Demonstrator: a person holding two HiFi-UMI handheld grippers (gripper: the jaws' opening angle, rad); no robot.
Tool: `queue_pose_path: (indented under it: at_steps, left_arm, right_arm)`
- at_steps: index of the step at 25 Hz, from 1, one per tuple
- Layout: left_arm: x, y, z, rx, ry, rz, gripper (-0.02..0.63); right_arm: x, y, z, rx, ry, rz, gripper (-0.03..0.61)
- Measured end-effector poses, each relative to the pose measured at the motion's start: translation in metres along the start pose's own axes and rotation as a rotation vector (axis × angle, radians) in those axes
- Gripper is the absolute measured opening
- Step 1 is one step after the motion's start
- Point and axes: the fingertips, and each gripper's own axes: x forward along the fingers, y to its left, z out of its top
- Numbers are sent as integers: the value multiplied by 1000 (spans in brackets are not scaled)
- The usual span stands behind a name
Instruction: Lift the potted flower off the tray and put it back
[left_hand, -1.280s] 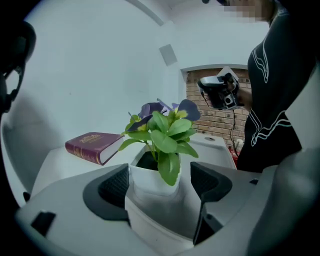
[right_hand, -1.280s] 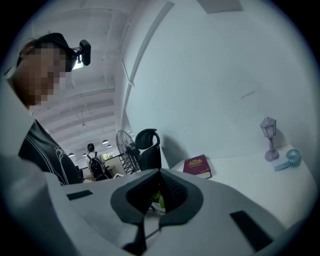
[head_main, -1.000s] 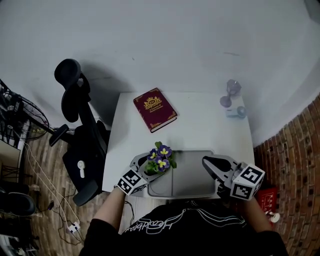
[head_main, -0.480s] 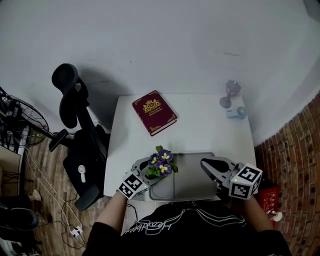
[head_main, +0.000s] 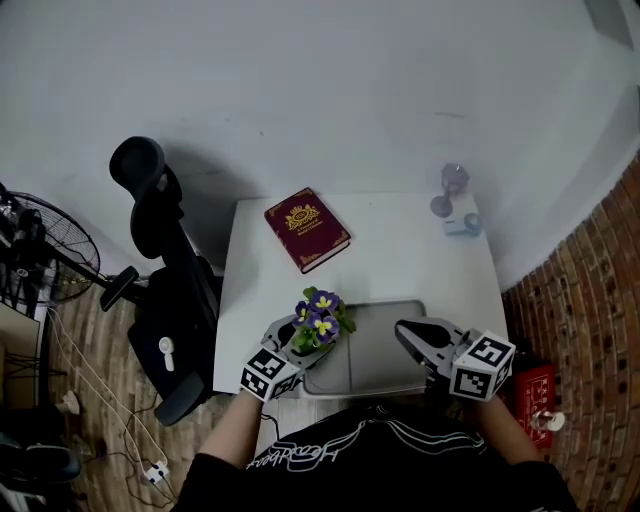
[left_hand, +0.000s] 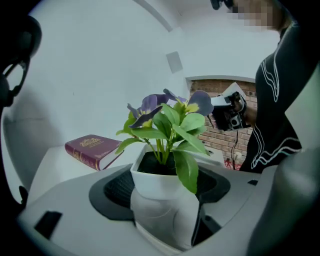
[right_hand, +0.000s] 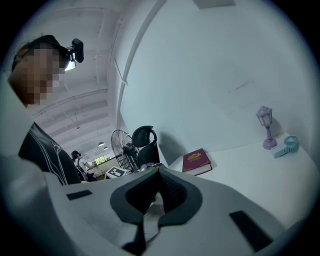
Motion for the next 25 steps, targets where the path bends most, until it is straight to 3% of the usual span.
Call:
queue_pose_path:
  at_steps: [12,25]
  left_arm:
    - [-87,-44,53,-172,-121,75,354]
    - [-159,-117,53,-228,-161,74,354]
  right_arm:
    - [-12,52,-23,44,-23,7,-2]
    - [-24,111,-66,62,-13,41,-2]
